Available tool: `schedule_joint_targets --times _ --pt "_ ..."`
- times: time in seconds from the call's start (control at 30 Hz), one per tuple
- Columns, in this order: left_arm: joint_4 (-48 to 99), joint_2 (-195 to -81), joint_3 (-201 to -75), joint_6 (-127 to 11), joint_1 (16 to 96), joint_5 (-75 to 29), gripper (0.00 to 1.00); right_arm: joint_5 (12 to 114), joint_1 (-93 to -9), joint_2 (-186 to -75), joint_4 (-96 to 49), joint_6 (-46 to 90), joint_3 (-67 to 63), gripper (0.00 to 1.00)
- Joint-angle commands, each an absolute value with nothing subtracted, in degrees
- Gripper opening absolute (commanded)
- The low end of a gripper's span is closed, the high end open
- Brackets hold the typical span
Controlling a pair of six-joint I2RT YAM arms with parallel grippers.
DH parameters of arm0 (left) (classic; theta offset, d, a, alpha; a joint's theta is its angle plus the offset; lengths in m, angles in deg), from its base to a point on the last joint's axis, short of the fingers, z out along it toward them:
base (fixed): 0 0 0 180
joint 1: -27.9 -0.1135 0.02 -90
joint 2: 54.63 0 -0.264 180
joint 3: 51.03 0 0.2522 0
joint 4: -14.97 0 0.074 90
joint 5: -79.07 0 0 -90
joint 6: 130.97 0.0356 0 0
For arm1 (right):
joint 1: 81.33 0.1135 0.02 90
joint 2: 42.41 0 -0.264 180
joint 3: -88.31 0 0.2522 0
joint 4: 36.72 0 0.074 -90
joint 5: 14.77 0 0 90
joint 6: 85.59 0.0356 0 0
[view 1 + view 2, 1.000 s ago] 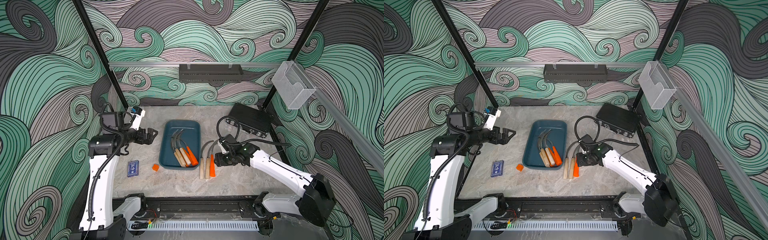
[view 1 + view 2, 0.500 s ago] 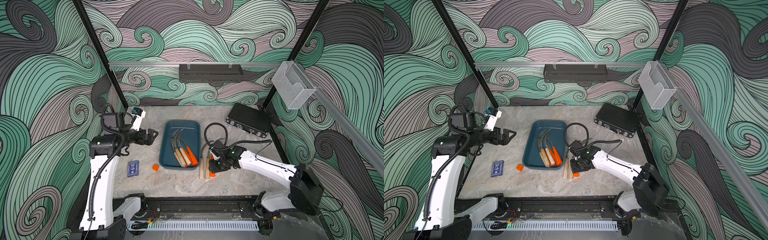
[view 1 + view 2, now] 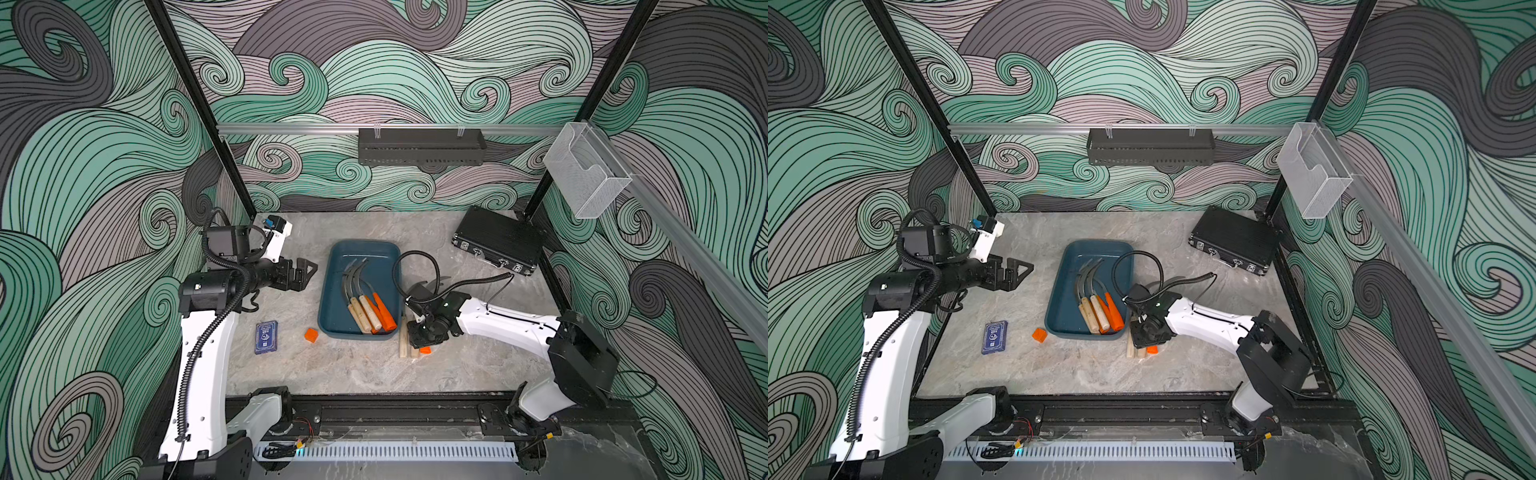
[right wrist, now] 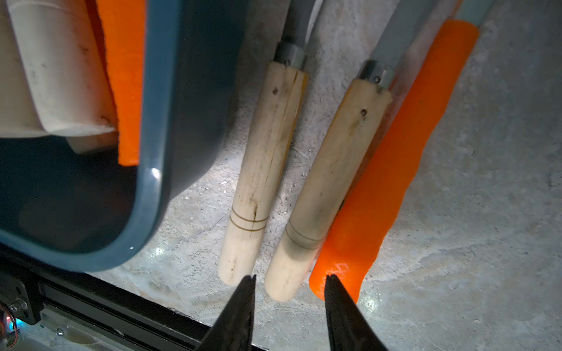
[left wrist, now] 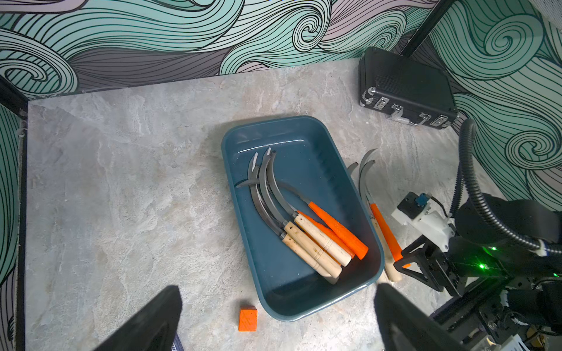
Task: Put small sickles into storage boxes
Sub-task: Pick up the sickle at the center of the board.
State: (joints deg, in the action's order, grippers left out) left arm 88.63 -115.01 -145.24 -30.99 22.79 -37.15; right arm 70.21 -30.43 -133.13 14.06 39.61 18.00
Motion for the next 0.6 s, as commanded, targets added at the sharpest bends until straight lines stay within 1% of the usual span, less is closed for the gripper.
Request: schedule_joint_targets --times 0.0,0.57 --pt "88.04 -113.99 -145.26 -30.90 23.02 -38.36 0.99 70.70 -30.09 -134.51 14.08 40.51 16.60 0.40" --pt "88.16 -113.35 -145.49 -30.96 22.98 -38.17 0.99 70.69 -30.09 -139.46 13.61 40.80 15.96 0.36"
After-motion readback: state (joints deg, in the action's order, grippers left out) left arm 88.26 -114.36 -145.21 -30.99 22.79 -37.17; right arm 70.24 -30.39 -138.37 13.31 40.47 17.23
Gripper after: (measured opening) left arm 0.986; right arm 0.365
